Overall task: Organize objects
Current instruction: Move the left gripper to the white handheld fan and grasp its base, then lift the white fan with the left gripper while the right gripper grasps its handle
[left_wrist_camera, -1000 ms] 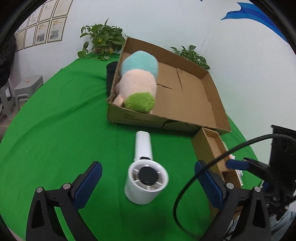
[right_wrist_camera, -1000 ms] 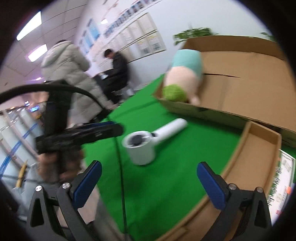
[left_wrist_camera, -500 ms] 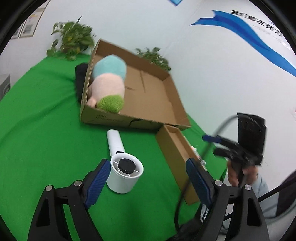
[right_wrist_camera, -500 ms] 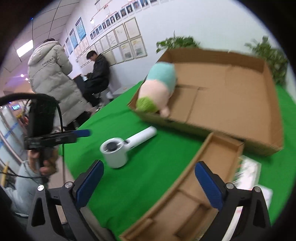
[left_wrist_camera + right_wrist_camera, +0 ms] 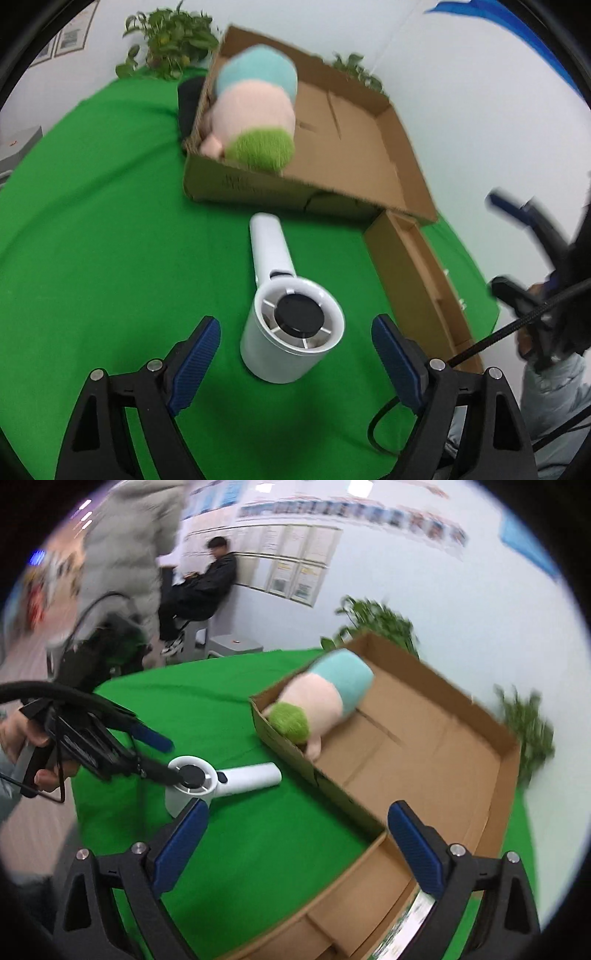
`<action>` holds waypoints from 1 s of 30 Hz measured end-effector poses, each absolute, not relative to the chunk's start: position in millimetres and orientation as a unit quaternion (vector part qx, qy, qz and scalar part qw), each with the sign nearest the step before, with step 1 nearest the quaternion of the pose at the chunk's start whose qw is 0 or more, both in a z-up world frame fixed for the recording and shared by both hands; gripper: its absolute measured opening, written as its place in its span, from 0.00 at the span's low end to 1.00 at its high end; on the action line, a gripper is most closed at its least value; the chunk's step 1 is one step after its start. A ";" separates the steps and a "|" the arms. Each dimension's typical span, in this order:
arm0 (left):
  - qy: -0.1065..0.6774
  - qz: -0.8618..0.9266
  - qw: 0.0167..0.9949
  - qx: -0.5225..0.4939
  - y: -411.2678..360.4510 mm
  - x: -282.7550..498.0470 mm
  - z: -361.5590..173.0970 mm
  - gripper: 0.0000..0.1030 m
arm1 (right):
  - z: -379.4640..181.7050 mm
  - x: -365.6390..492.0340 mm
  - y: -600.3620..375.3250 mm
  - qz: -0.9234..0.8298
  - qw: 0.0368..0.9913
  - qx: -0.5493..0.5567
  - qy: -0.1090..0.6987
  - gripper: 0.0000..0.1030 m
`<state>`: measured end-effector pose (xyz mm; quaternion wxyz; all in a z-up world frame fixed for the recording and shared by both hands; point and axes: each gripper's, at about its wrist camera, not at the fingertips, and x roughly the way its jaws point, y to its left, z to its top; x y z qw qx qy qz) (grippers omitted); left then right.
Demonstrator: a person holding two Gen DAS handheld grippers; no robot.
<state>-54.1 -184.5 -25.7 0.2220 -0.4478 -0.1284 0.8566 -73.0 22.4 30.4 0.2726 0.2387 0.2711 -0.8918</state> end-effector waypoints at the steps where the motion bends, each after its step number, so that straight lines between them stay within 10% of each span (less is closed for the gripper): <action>1: -0.123 0.855 0.216 -0.455 -181.5 -56.8 -30.0 0.80 | 30.9 -72.6 20.2 -0.892 0.268 0.230 0.283 0.95; 7: -0.114 0.853 0.189 -0.473 -171.8 -64.2 -53.6 0.58 | 40.3 -91.4 27.6 -0.905 0.262 0.230 0.245 0.91; 19: -0.123 0.873 0.160 -0.443 -172.7 -8.3 -57.2 0.54 | -29.0 -185.8 -17.4 -0.779 0.393 0.482 -0.082 0.89; 26: -0.131 0.891 0.127 -0.417 -179.2 11.0 -47.6 0.54 | -66.7 -191.5 -45.2 -0.724 0.385 0.561 -0.116 0.88; 30: -0.130 0.900 0.114 -0.399 -182.5 17.8 -37.8 0.53 | -79.6 -188.3 -49.9 -0.701 0.389 0.582 -0.141 0.69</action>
